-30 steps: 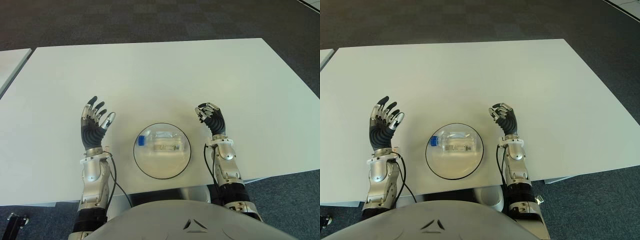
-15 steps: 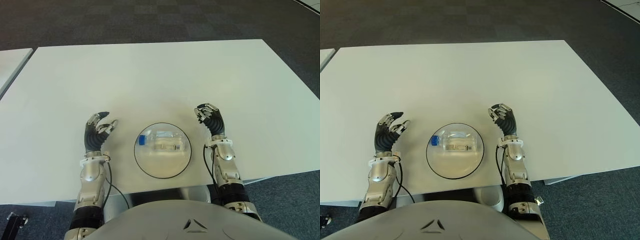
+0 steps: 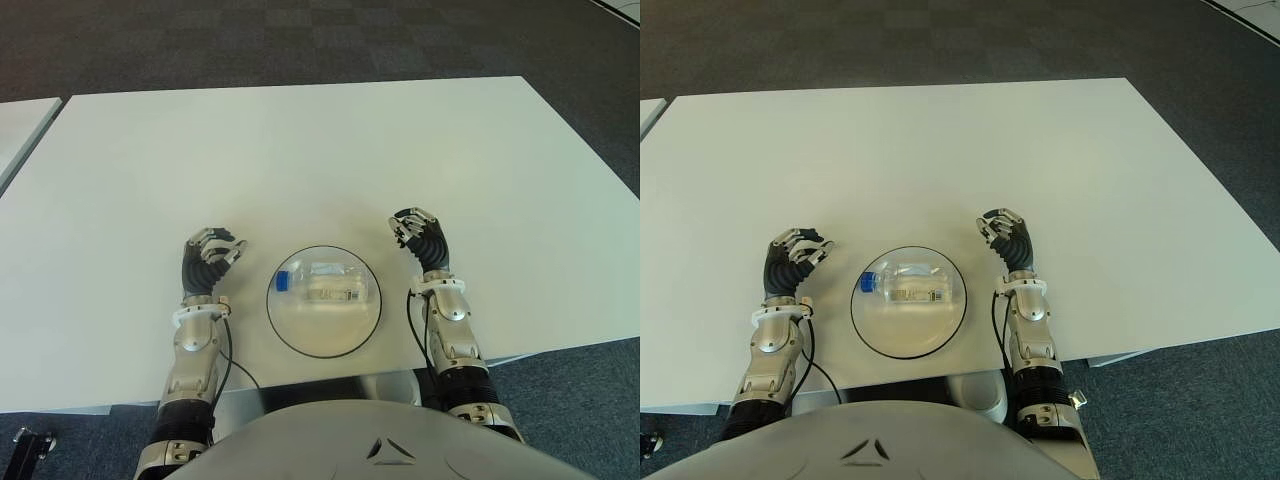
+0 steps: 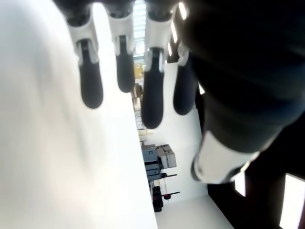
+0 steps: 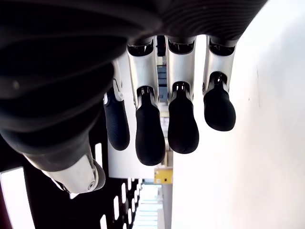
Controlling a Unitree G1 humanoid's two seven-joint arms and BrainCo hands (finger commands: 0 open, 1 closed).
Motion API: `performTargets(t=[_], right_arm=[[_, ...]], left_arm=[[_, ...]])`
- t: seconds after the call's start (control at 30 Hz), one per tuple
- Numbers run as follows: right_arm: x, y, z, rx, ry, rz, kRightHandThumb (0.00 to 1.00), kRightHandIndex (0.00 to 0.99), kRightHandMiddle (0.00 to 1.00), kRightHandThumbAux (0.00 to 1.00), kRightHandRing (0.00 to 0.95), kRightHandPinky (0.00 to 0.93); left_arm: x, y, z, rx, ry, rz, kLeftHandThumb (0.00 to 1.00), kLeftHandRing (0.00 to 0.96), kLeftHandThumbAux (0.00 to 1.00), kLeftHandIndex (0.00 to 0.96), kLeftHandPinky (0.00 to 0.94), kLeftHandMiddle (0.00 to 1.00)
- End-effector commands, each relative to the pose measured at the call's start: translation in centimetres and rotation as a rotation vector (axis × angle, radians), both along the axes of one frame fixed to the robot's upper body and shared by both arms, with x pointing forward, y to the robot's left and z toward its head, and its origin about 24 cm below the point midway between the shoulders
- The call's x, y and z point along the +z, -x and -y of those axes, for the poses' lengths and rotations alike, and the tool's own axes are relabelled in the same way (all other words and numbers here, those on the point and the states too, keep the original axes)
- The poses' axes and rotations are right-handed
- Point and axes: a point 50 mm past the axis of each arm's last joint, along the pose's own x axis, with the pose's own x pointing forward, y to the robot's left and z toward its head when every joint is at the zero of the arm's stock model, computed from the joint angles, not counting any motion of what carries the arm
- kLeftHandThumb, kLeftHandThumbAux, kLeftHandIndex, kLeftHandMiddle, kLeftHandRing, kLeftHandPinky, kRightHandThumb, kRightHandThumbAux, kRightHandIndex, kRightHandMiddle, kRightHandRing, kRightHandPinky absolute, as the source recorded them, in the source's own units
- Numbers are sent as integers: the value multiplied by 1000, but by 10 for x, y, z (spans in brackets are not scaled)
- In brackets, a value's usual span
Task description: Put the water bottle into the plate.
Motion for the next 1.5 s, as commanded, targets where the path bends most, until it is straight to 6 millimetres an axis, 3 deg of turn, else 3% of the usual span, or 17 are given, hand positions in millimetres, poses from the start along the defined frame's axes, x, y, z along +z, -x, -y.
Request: performTargets(t=[0.03, 0.1, 0.2, 0.3, 0.77, 1.5], right_arm=[[-4, -1, -1, -1, -13, -21, 711, 438, 705, 724, 708, 727], [-4, -2, -1, 0, -13, -22, 711, 437, 704, 724, 708, 727], [-6, -3, 0, 1, -15, -25, 710, 437, 702, 724, 705, 722], [-7, -3, 0, 1, -17, -28, 710, 437, 698, 724, 703, 722], [-10, -6, 0, 1, -14, -46, 710, 437, 696, 724, 701, 722], [-9, -6, -4, 1, -25, -43, 709, 437, 689, 725, 698, 715]], left_arm=[[-6, -1, 6, 6, -5, -49, 277, 506, 838, 469, 498, 518], [-6, -1, 7, 7, -8, -56, 523, 508, 768, 445, 496, 522], [-7, -2, 9, 12, -11, -64, 639, 511, 735, 435, 497, 526], [-7, -2, 12, 17, -7, -73, 680, 519, 724, 432, 505, 534], [-13, -4, 20, -8, 68, -86, 704, 553, 715, 433, 532, 582], [-15, -5, 24, -27, 108, -62, 705, 532, 713, 433, 518, 572]])
